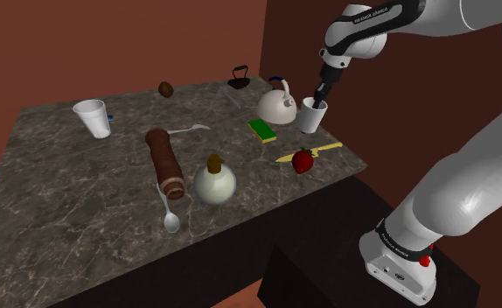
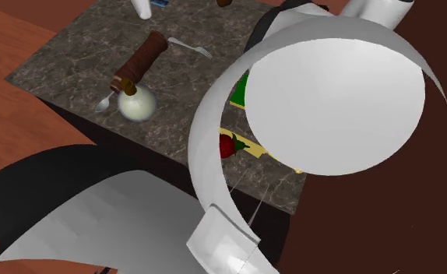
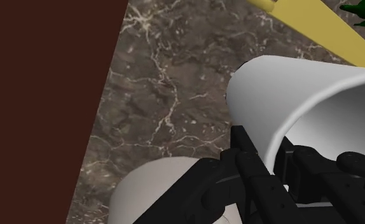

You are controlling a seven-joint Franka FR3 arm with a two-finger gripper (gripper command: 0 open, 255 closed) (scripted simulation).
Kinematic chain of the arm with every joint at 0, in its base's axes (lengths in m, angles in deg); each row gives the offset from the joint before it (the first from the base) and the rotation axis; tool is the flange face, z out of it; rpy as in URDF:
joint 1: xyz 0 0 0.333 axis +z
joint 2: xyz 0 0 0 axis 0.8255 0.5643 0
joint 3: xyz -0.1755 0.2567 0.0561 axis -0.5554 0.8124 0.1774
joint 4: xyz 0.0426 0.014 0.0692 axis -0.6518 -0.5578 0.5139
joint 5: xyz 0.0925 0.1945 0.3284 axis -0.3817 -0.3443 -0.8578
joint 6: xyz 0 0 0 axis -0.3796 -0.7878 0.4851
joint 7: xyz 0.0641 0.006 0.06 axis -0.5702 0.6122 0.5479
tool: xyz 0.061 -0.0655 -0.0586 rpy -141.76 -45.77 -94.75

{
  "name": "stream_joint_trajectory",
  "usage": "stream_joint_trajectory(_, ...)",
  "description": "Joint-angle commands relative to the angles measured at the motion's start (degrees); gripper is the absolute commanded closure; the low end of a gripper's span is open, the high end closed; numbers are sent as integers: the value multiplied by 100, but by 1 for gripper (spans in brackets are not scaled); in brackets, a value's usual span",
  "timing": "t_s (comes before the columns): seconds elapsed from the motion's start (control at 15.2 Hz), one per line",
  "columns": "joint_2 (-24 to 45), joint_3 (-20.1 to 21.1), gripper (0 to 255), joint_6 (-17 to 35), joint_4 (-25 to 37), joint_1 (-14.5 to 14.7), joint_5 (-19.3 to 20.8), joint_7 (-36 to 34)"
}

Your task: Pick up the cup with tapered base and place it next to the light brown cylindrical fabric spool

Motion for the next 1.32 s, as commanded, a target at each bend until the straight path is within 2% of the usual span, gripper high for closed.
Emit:
stream_joint_trajectory(0.0, -68, 14, 255, -152, 93, 3, 38, -51)
stream_joint_trajectory(1.25, -416, 83, 255, -1593, 1223, 7, 212, -304)
